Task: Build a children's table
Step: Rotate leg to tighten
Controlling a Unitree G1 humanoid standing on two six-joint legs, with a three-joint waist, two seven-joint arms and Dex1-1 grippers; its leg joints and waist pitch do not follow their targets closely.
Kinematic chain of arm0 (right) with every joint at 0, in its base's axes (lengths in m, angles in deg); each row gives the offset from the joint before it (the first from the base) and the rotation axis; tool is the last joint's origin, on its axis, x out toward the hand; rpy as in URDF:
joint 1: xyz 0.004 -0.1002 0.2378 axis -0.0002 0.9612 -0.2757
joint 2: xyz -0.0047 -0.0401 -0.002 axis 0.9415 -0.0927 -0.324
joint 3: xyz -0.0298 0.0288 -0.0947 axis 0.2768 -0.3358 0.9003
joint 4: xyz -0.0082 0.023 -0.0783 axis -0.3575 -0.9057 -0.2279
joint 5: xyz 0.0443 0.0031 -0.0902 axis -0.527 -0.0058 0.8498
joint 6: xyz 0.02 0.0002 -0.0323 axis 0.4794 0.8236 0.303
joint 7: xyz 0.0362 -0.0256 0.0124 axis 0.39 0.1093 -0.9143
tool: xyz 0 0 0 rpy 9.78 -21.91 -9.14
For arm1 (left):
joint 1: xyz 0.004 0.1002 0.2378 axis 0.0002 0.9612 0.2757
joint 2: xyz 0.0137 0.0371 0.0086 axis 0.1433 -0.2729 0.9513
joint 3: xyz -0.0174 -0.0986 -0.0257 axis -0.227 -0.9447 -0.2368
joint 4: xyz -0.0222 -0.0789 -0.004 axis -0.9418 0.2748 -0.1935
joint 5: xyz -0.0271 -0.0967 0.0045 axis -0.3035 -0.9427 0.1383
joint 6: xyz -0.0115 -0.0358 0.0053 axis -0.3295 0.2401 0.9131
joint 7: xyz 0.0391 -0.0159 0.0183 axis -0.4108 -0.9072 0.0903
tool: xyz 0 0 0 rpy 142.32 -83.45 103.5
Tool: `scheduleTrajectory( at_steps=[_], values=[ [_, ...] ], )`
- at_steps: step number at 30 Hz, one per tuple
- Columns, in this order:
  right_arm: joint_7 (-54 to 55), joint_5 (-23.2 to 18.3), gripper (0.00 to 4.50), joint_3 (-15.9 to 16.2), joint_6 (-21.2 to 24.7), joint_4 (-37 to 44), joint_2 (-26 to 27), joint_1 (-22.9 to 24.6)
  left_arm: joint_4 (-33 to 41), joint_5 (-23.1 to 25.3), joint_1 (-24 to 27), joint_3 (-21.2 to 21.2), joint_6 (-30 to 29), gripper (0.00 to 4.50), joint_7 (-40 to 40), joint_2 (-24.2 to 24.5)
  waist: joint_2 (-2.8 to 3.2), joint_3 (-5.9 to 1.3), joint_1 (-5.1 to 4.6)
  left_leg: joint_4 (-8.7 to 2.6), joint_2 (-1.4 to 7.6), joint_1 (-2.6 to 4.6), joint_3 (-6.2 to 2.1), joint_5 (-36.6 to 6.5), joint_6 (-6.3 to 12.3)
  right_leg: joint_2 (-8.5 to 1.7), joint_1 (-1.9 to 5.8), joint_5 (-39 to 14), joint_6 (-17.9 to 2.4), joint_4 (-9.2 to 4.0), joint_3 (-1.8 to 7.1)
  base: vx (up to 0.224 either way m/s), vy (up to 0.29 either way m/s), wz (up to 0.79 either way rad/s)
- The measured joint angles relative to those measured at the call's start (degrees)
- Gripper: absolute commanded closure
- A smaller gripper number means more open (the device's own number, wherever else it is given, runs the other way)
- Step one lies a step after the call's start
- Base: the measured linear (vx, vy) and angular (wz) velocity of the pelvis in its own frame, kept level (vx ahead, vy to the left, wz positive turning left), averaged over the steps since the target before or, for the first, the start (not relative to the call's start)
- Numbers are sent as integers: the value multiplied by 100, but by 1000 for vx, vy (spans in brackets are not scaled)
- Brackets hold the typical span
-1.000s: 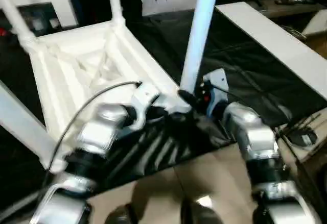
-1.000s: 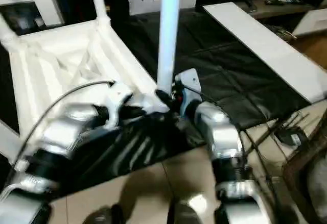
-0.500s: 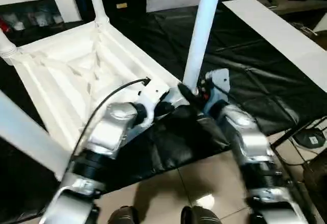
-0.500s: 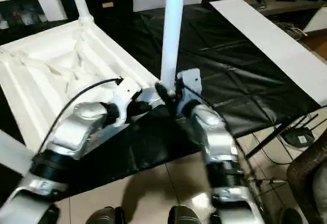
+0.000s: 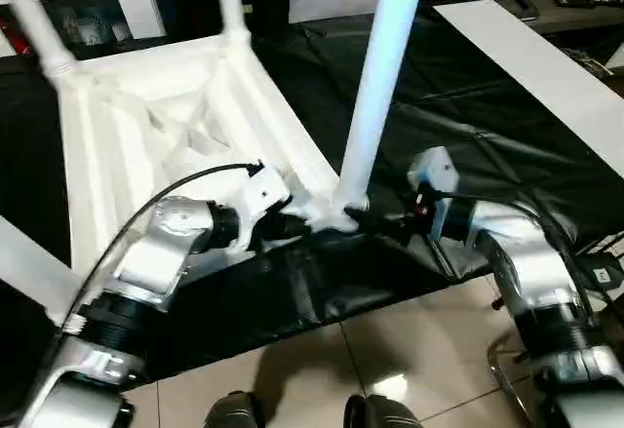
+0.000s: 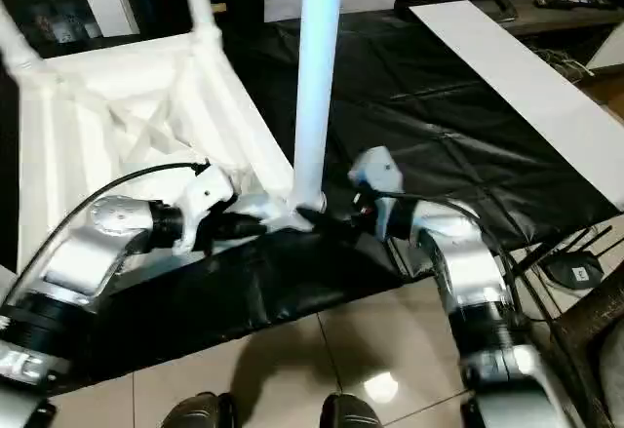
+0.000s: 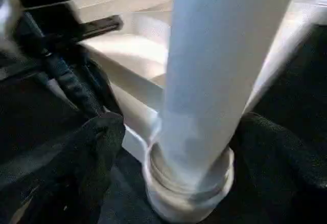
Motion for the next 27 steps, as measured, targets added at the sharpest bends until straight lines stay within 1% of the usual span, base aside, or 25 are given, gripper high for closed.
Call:
scheduleTrajectory(
  at_steps=[3, 5, 6, 9, 12, 13, 15, 17, 19, 21, 23, 24, 25, 27],
  values=[
    [-461, -94, 62, 35, -45, -226, -105, -207, -82, -46, -1, 85, 276, 450, 402, 172, -14, -4, 25, 1, 1, 0, 27, 5, 9, -15, 4, 1, -2, 0, 0, 0, 0, 0],
    [-832, -119, 88, 134, -65, -415, -154, -346, -188, -114, -28, 131, 433, 450, 661, 266, -17, -3, 37, 4, 0, -5, 37, 9, 18, -22, 4, 6, -10, -2, 0, 0, 0, 0],
    [-969, -115, 88, 190, -93, -482, -188, -386, -224, -133, -52, 147, 493, 450, 760, 301, -19, -3, 51, 4, 0, -6, 41, 10, 20, -25, 4, 8, -13, -3, 0, 0, 0, 0],
    [-1336, -99, 121, 363, -195, -720, -272, -503, -295, -135, -94, 203, 616, 450, 992, 338, -20, -3, 96, 8, 0, -9, 50, 13, 29, -30, 4, 14, -24, -6, 0, 0, 0, 0],
    [-1582, -101, 134, 451, -204, -844, -292, -589, -405, -134, -168, 261, 706, 450, 1075, 349, -20, -3, 116, 9, 0, -11, 52, 17, 36, -31, 4, 17, -29, -5, 0, 0, 0, 0],
    [-1672, -101, 161, 474, -204, -879, -296, -604, -441, -134, -190, 280, 747, 450, 1103, 351, -22, -2, 119, 9, 0, -11, 52, 18, 36, -31, 4, 17, -29, -5, 0, 0, 0, 0],
    [-1833, -101, 167, 536, -204, -953, -299, -630, -529, -134, -240, 289, 806, 450, 1163, 349, -26, 0, 120, 9, 1, -11, 52, 18, 36, -31, 4, 17, -29, -5, 0, 0, 0, 0],
    [-1889, -104, 173, 538, -204, -989, -307, -636, -546, -137, -244, 291, 823, 450, 1187, 351, -27, 0, 122, 8, 1, -13, 53, 19, 36, -32, 4, 17, -29, -5, 0, 0, 0, 0],
    [-1938, -104, 199, 542, -197, -1001, -308, -662, -558, -139, -251, 290, 838, 450, 1208, 359, -28, 1, 123, 8, 1, -14, 53, 19, 36, -32, 3, 17, -29, -5, -1, 0, 0, 0],
    [-1949, -104, 206, 552, -197, -1032, -309, -691, -573, -139, -254, 288, 854, 450, 1237, 363, -28, 1, 124, 8, 1, -15, 53, 19, 36, -33, 2, 17, -29, -6, -1, 0, 0, 0],
    [-1987, -104, 230, 572, -198, -1096, -310, -741, -604, -143, -262, 287, 892, 450, 1269, 363, -28, 1, 124, 8, 1, -15, 53, 19, 37, -33, 2, 17, -29, -6, -1, 0, 0, 0],
    [-2008, -104, 230, 572, -199, -1106, -311, -745, -618, -143, -264, 287, 918, 450, 1282, 363, -28, 1, 124, 8, 1, -15, 53, 19, 36, -33, 3, 17, -29, -6, -2, 0, 0, 0],
    [-2021, -106, 244, 571, -205, -1118, -311, -746, -629, -143, -264, 288, 944, 450, 1292, 364, -28, 1, 124, 8, 1, -15, 54, 19, 36, -33, 3, 17, -29, -8, -2, 0, 0, 0],
    [-2056, -107, 248, 570, -206, -1169, -311, -770, -641, -143, -264, 289, 973, 450, 1297, 363, -28, 1, 124, 8, 1, -16, 54, 18, 36, -33, 3, 17, -29, -8, -2, 0, 0, 0]
  ],
)
